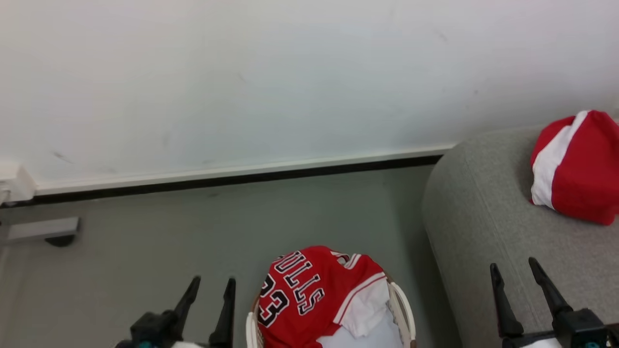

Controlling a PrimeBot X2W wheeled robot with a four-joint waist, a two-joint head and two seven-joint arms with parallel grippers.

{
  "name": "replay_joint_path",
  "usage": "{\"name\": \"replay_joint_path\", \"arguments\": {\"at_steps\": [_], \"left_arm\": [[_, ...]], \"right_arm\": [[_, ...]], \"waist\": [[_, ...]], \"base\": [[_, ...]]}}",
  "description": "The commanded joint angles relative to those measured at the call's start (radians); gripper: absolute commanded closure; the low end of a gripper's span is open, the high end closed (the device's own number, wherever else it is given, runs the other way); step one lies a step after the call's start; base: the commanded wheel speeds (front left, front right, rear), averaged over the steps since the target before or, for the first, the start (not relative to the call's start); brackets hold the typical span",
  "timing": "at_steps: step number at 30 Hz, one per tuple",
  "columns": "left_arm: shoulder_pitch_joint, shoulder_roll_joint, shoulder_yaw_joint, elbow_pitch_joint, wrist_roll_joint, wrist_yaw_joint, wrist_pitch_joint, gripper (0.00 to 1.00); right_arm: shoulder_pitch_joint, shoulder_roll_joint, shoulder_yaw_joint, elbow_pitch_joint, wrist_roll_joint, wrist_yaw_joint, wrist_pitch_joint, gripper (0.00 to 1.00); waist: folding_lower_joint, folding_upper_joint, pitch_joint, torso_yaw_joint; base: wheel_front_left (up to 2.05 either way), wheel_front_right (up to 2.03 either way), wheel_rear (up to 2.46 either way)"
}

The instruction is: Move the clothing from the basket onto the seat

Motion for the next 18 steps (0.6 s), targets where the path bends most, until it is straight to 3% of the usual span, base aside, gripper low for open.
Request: {"name": "replay_joint_path", "arguments": {"at_steps": [1,18], "left_arm": [[-0.033,0.003,-0.006,0.009,0.020,-0.005,-0.001,0.00],[-0.550,0.057,-0.168,0.328,0.142,-0.014,0.028,0.00]], "right_arm": [[-0.026,-0.001,0.000,-0.011,0.006,-0.002,0.000,0.00],[-0.211,-0.001,0.048,-0.095,0.092,-0.002,0.000,0.00]], "waist": [[0.0000,0.0000,0.036,-0.032],[0.0000,0.0000,0.433,-0.231]], "base": [[0.00,0.00,0.00],[0.00,0.00,0.00]]}}
